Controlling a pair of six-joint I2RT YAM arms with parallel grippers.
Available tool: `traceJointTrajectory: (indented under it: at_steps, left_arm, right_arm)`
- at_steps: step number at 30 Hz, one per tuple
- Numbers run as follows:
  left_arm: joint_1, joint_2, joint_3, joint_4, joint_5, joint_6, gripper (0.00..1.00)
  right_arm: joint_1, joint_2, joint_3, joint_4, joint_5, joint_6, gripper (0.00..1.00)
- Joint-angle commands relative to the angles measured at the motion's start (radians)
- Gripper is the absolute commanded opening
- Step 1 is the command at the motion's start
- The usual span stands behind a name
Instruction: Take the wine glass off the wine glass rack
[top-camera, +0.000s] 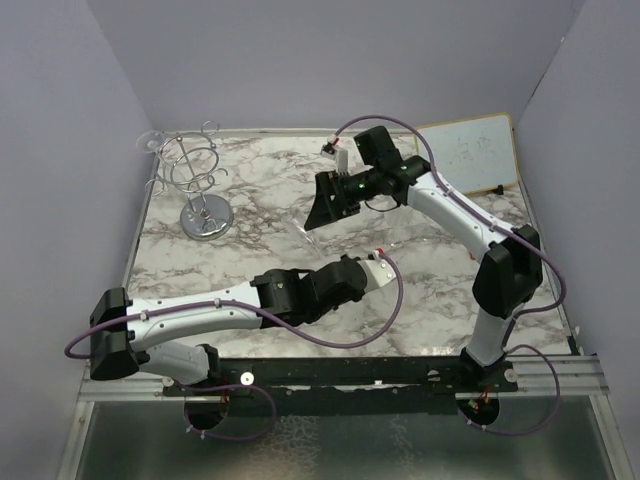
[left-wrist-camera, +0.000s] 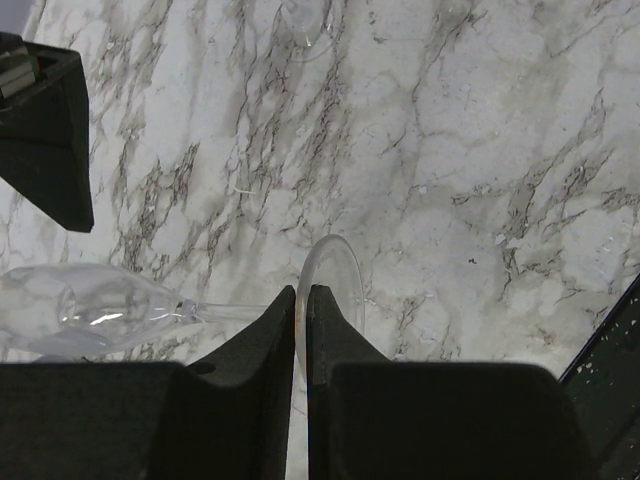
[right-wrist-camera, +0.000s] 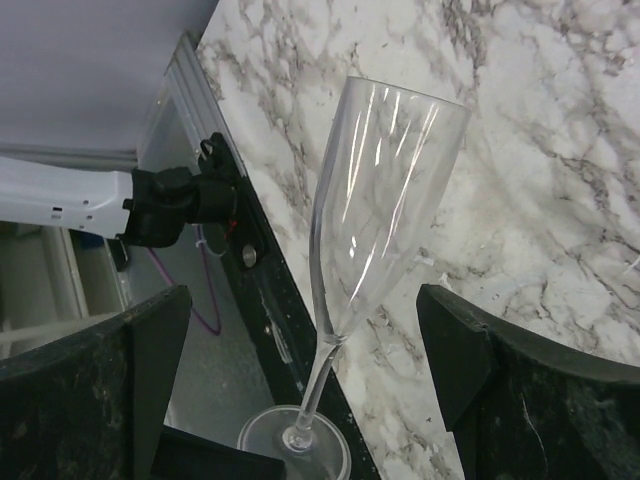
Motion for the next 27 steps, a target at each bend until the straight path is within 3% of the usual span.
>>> traceJointTrajectory:
  at_steps: [1,16,21,27]
  left_arm:
    - [-0.029,0.010,-0.010,0.008,-0.070,0.048,0.00]
    - [-0.061,0.024,-0.041,-0.014,-0.072,0.084,0.00]
    - [-0.063,0.026,-0.038,-0.017,-0.063,0.088,0.00]
    - [-0.066,0.024,-0.038,-0.018,-0.060,0.086,0.00]
  right_arm:
    - [0.020,0.059,0.064,-0.095,-0.067,-0.015,0.96]
    - [0.073,0.220,0.170,-0.212,-0.117,-0.029,0.85]
    - [0.083,0.244,0.184,-0.229,-0.067,-0.044,0.88]
    - [0.085,0.262,0.202,-0.207,-0.030,-0.010,0.83]
